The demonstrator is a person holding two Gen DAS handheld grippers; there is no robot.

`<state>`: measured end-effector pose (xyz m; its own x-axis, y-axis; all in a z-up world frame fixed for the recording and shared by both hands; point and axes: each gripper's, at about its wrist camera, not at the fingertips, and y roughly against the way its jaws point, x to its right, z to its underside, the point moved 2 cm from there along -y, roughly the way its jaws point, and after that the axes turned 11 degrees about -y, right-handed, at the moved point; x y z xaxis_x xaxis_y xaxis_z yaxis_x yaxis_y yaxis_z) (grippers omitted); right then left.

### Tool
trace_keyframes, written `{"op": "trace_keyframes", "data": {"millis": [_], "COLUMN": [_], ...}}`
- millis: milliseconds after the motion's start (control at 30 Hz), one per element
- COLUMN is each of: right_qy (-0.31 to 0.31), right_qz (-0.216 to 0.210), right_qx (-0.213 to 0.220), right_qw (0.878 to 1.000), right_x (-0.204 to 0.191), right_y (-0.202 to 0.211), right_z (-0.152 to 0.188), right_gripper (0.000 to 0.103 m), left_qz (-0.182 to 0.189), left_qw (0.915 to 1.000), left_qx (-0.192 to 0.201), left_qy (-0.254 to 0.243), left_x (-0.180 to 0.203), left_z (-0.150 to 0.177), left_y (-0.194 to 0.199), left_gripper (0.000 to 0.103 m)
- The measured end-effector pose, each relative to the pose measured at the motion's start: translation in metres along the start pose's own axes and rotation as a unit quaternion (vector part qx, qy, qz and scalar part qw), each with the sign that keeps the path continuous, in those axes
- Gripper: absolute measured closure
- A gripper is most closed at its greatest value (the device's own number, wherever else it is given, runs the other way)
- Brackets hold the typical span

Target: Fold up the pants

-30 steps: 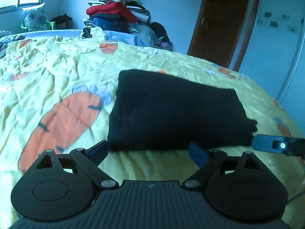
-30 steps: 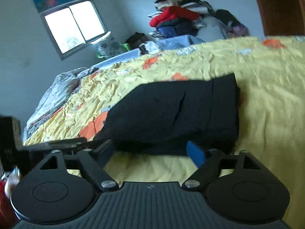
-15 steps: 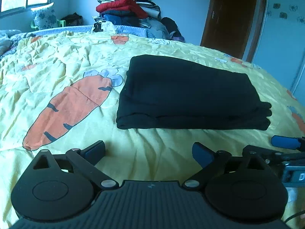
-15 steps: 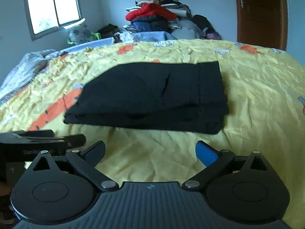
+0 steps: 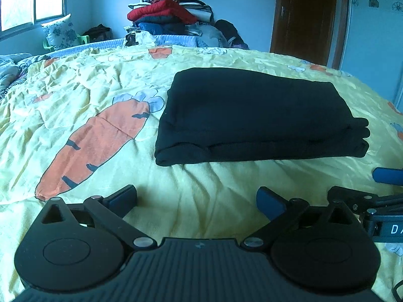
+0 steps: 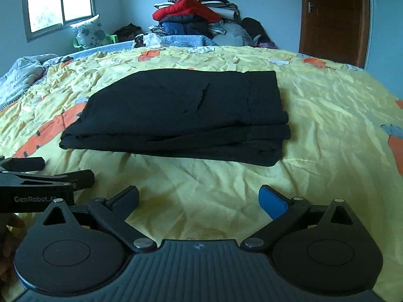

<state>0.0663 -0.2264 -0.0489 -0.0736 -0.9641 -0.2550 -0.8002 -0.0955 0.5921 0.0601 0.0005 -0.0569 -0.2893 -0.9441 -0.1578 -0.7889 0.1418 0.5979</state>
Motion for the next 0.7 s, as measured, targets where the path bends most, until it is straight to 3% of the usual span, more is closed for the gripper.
{"op": "trace_keyframes", "data": {"millis": [267, 700], "right_qy": [0.016, 0.011], "right_qz": [0.022, 0.02], "right_qx": [-0.002, 0.002], "right_qw": [1.0, 1.0], "right_x": [-0.0044, -0.0031], "right_y": [-0.0041, -0.004], "right_z": [0.0041, 0.0055], "right_gripper": [0.0, 0.0], "left_qz": [-0.003, -0.014], "left_qw": [1.0, 0.9999], "left_qx": [-0.002, -0.005], "left_qy": [-0.001, 0.003], "left_x": [0.0008, 0.0008], "left_z": [0.0005, 0.0008], "left_y": [0.0003, -0.0009], "left_gripper": [0.0, 0.0]}}
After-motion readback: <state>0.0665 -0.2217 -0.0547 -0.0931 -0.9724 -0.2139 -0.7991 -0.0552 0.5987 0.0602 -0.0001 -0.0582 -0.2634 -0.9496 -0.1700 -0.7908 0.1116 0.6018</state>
